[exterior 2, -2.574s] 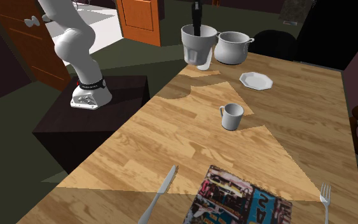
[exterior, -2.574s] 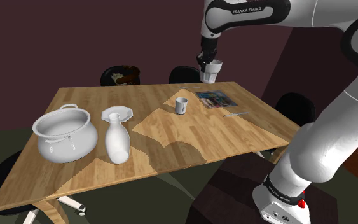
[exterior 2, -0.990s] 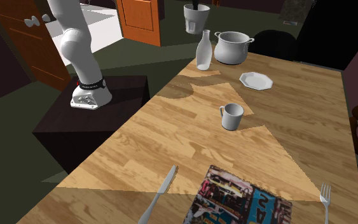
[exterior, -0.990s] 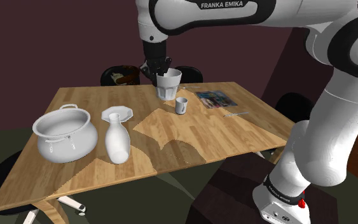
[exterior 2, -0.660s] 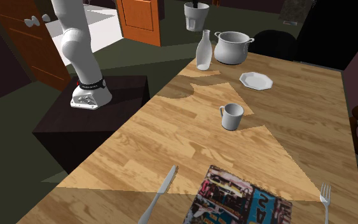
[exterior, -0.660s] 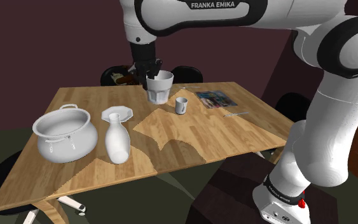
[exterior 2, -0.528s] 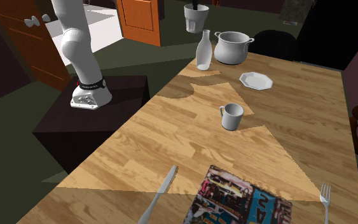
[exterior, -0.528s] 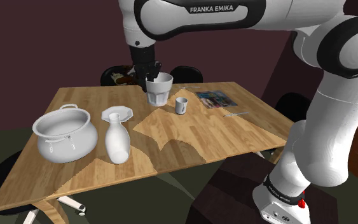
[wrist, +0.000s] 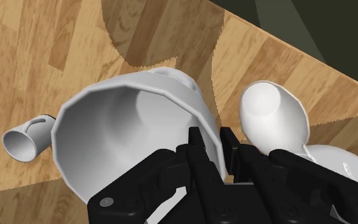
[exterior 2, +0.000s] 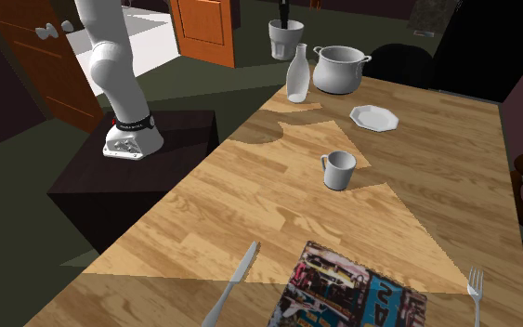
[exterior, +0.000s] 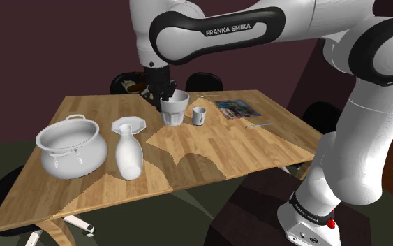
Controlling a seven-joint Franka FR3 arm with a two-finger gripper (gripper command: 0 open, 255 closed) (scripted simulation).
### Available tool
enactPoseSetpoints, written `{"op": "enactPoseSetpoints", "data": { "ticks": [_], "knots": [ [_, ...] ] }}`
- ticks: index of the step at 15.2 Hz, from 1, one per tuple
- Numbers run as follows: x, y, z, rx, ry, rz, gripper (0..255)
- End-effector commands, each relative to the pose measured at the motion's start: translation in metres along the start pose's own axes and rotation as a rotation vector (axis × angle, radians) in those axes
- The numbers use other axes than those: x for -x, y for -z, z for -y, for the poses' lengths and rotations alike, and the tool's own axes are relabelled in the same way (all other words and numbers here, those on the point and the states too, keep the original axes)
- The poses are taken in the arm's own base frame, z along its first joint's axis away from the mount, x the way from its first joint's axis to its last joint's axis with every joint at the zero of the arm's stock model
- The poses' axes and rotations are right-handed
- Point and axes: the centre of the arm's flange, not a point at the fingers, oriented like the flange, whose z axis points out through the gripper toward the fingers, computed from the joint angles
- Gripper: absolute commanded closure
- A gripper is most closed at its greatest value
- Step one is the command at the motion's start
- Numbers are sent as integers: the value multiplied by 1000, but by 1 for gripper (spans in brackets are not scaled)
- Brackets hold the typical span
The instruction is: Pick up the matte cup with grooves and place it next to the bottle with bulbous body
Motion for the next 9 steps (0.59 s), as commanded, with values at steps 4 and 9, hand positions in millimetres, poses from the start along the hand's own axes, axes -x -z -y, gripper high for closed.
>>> {"op": "enactPoseSetpoints", "data": {
  "ticks": [4, 9],
  "knots": [
    [2, -26, 5, -1, 0, -1, 255],
    [5, -51, 10, -1, 0, -1, 255]
  ]
}}
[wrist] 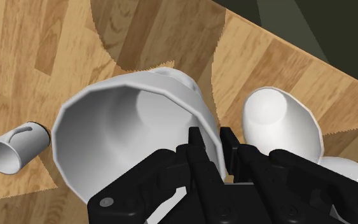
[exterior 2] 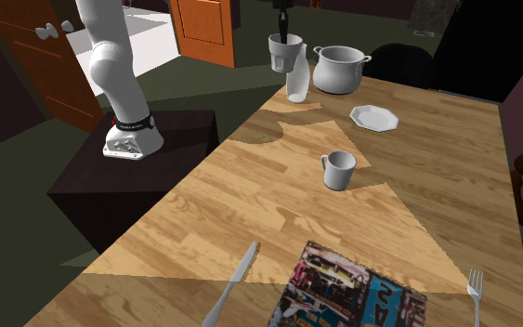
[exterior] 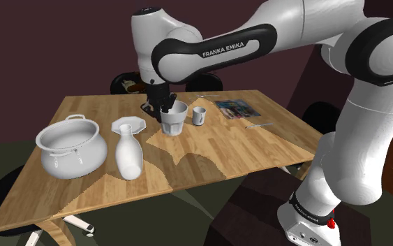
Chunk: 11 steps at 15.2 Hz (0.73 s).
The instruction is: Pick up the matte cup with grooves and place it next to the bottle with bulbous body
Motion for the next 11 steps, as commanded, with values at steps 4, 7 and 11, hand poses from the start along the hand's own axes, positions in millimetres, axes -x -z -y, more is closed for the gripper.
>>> {"op": "enactPoseSetpoints", "data": {
  "ticks": [4, 7, 11],
  "knots": [
    [3, -26, 6, -1, 0, -1, 255],
    [4, -41, 9, -1, 0, -1, 255],
    [6, -62, 13, -1, 0, -1, 255]
  ]
}}
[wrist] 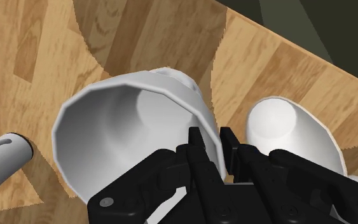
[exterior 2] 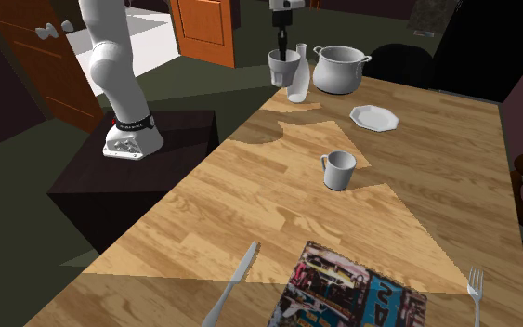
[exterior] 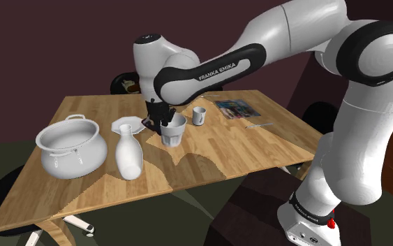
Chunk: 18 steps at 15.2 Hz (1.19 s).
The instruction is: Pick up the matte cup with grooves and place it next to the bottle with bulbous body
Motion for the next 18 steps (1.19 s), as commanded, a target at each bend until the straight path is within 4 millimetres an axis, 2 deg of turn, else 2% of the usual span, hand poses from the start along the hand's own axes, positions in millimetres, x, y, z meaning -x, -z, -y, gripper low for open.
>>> {"op": "enactPoseSetpoints", "data": {
  "ticks": [1, 18],
  "knots": [
    [2, -9, 3, -1, 0, -1, 255],
    [9, -97, 19, -1, 0, -1, 255]
  ]
}}
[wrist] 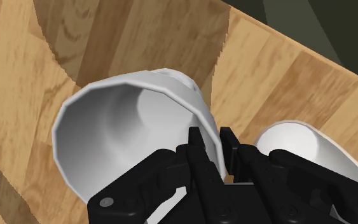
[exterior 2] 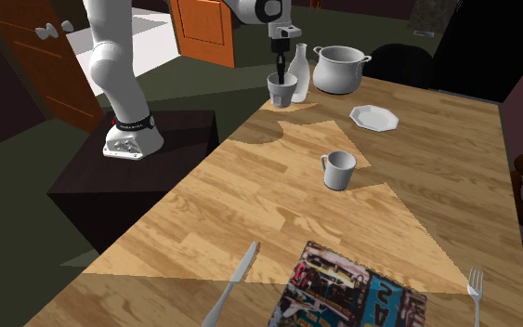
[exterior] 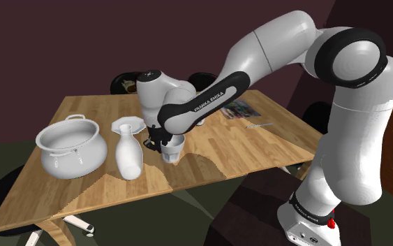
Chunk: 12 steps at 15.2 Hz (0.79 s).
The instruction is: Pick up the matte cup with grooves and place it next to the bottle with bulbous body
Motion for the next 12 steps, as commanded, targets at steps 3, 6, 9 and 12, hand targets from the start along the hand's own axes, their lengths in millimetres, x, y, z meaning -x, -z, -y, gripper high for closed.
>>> {"op": "enactPoseSetpoints", "data": {
  "ticks": [3, 6, 9, 12],
  "knots": [
    [1, -21, 5, 0, 0, -1, 255],
    [2, -36, 8, 0, 0, -1, 255],
    [4, -54, 11, 0, 0, -1, 255],
    [4, -54, 11, 0, 0, -1, 255]
  ]
}}
